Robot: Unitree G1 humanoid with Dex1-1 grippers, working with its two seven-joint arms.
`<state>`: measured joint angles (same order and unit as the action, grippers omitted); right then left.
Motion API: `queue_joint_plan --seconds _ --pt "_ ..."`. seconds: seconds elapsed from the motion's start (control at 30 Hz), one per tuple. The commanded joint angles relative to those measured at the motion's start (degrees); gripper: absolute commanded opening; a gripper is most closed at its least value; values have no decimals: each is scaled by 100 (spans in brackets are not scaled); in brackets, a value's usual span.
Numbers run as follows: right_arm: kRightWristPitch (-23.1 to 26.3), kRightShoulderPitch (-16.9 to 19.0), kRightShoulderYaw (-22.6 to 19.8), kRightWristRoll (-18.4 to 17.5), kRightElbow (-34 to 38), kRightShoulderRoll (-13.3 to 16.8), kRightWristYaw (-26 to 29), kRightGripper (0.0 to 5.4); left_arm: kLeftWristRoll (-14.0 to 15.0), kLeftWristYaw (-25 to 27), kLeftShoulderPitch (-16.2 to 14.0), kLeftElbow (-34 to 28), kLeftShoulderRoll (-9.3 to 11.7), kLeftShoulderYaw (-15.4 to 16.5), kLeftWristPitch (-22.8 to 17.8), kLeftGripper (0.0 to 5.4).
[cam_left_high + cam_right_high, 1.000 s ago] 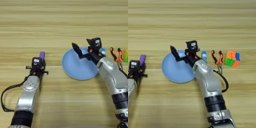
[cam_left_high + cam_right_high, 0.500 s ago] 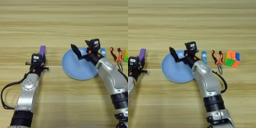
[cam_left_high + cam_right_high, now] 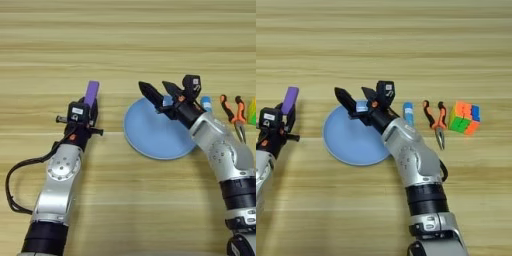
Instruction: Move the objects on the table
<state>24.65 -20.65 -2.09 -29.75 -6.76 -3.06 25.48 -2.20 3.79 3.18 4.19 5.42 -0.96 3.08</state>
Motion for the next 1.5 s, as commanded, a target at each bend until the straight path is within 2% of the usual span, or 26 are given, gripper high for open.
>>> queue_joint_plan --seconds 0.03,0.43,0.57,1.07,1.5 --pt "156 -243 -32 -137 -175 -70 55 540 -83 53 -10 -111 34 -89 53 137" --pt "774 -601 -169 -682 -571 -261 268 540 -151 263 -29 -274 28 -433 110 137" --pt "661 -689 -133 -573 -747 -328 260 540 -205 272 -29 -332 7 -528 116 137" --pt "449 -1185 -357 -613 -1501 -544 343 540 -326 449 -136 -553 25 -947 218 137" --pt "450 -1392 -451 -688 -1715 -688 398 540 -307 490 -164 -563 45 -983 205 137"
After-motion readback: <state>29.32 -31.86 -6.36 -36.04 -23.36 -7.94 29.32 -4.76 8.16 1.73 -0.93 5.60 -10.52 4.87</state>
